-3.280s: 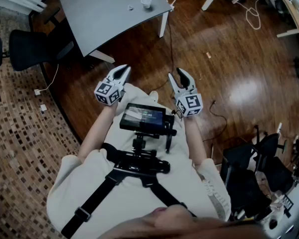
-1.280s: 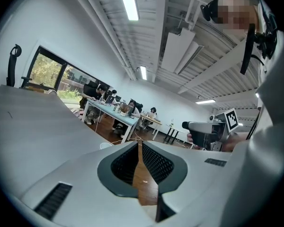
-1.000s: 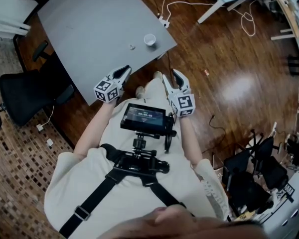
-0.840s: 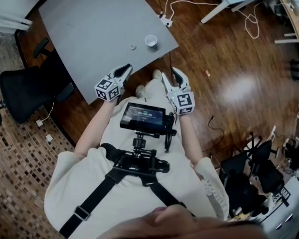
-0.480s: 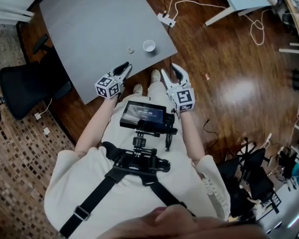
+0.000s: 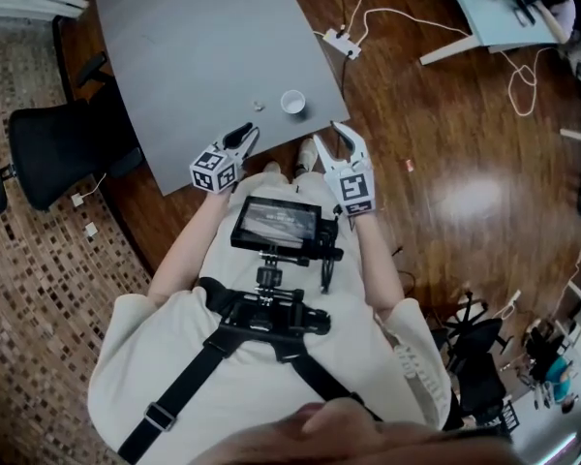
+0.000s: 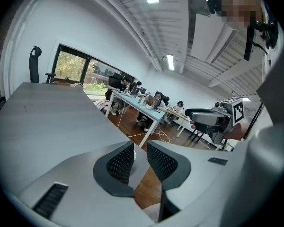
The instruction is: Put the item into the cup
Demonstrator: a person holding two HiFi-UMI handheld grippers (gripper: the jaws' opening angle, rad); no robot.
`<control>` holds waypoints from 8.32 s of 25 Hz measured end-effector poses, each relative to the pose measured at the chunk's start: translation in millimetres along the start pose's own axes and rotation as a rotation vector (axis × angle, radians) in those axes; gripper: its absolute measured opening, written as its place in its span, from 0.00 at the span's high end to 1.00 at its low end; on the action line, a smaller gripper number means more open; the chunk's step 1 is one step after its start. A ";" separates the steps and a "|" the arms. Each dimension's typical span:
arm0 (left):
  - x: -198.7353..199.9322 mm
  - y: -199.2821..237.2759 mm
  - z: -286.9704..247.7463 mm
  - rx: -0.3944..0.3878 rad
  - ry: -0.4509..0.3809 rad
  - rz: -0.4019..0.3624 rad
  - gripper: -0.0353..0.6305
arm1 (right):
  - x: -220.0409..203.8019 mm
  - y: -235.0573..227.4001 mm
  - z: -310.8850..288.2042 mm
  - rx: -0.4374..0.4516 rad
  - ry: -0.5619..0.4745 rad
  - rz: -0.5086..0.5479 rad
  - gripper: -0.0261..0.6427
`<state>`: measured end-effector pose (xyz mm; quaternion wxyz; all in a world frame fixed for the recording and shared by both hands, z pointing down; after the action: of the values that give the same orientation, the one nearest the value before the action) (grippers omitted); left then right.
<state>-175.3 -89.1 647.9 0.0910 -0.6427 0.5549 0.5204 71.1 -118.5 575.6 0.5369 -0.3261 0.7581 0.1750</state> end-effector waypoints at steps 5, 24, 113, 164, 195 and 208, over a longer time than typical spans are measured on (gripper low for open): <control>-4.2 22.5 -13.0 0.074 0.014 0.012 0.79 | -15.2 -9.8 -27.5 0.074 0.017 -0.008 0.69; -26.5 67.9 -58.6 0.172 0.212 -0.096 0.77 | 3.6 -22.1 -37.7 0.095 0.059 0.018 0.69; -58.9 31.6 -181.3 -0.024 0.606 -0.467 0.90 | -53.5 -27.5 1.6 -0.005 0.073 -0.135 0.69; 7.7 27.5 -1.5 -0.117 -0.132 0.004 0.80 | -28.9 32.7 -6.6 -0.011 0.057 -0.066 0.69; -18.4 23.8 162.6 -0.270 -0.185 -0.042 0.81 | -37.3 181.3 36.2 -0.221 -0.019 -0.091 0.69; -32.4 -22.3 179.0 -0.278 -0.170 -0.090 0.81 | -42.7 190.1 103.2 -0.254 -0.057 -0.086 0.69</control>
<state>-253.9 63.5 583.5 0.0710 -0.6268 0.4386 0.6401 22.7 96.2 561.7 0.5195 -0.4188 0.6997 0.2554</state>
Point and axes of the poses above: the fingertips, and each gripper's own axes: z backward along the fingers, y to its left, x out of its top, the point moved 6 cm from there along z, backward along the fingers, and after that the axes turned 6 degrees about -y, right-handed, at the moved point
